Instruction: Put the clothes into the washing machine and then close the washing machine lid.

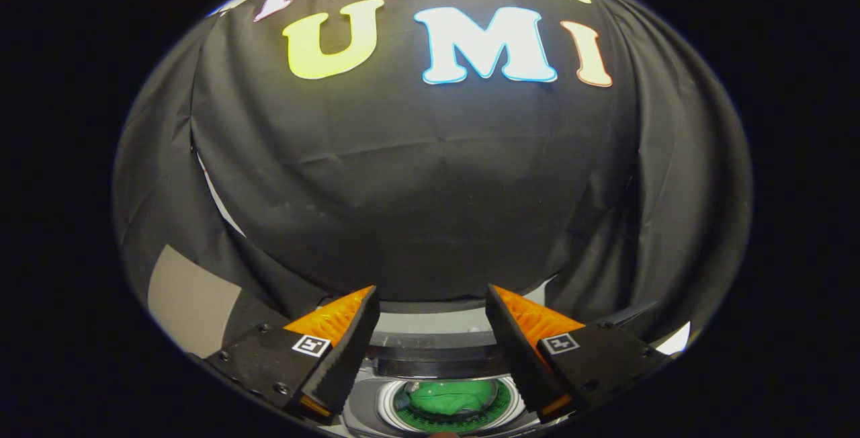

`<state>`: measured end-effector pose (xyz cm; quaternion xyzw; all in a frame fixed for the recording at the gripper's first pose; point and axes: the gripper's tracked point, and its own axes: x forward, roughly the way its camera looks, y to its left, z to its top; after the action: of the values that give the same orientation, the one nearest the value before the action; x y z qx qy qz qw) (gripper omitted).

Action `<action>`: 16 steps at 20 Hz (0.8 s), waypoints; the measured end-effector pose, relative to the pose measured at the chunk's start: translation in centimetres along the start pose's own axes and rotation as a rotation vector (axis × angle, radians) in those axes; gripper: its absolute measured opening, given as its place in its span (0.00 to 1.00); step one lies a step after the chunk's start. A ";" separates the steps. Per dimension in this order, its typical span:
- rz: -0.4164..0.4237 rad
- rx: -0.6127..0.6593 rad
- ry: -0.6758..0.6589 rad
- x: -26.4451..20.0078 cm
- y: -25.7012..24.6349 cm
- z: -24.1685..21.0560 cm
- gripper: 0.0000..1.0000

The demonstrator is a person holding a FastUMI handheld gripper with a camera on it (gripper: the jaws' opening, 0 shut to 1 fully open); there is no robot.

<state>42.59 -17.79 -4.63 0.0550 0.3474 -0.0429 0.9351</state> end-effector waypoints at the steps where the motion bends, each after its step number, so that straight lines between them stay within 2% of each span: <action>1: -0.001 -0.023 -0.029 -0.1 -0.1 0.2 0.98; 16: -0.011 -0.041 -0.325 -5.4 0.5 -3.0 0.99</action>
<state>36.65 -16.69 -3.28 0.0264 0.1925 -0.0491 0.9797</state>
